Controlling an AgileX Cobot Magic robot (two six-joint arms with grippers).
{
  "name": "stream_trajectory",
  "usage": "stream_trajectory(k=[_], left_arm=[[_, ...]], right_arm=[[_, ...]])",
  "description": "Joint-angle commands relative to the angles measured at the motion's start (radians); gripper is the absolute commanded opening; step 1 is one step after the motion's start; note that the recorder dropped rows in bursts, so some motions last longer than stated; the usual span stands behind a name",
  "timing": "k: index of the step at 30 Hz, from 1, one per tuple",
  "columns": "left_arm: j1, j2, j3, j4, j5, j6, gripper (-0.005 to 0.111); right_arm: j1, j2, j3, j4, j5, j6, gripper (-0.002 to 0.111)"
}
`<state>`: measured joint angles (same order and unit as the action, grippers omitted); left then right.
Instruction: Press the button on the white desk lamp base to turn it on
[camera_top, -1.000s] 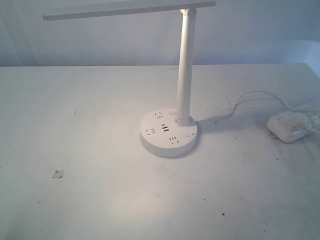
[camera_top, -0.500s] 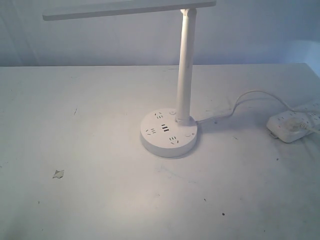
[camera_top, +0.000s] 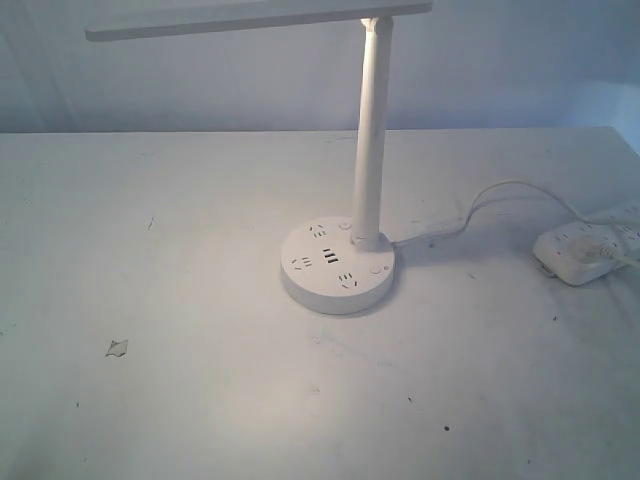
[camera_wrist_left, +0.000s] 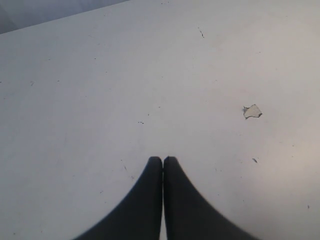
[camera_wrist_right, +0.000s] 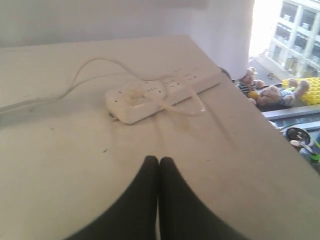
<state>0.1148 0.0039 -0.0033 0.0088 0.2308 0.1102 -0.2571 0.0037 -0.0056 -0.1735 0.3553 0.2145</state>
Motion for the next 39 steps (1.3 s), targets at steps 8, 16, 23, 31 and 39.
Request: stream_trajectory(k=[8,16,23,31,39], left_arm=[[0.001,-0.004,0.003,-0.001,0.001,-0.001,0.0],[0.001,-0.004,0.003,-0.001,0.001,-0.001,0.0],[0.001,-0.004,0.003,-0.001,0.001,-0.001,0.0],[0.001,-0.004,0.003,-0.001,0.001,-0.001,0.0],[0.001,-0.004,0.003,-0.001,0.001,-0.001,0.0]], right_arm=[[-0.004,-0.004,0.006,0.225,0.002,-0.227,0.0],[-0.004,-0.004,0.006,0.225,0.006,-0.208,0.0],[0.048,-0.004,0.006,0.214,0.004,-0.215,0.0],[0.078,-0.004,0.006,0.214,0.004,-0.215,0.0],[0.078,-0.004,0.006,0.219,0.004,-0.215,0.0]])
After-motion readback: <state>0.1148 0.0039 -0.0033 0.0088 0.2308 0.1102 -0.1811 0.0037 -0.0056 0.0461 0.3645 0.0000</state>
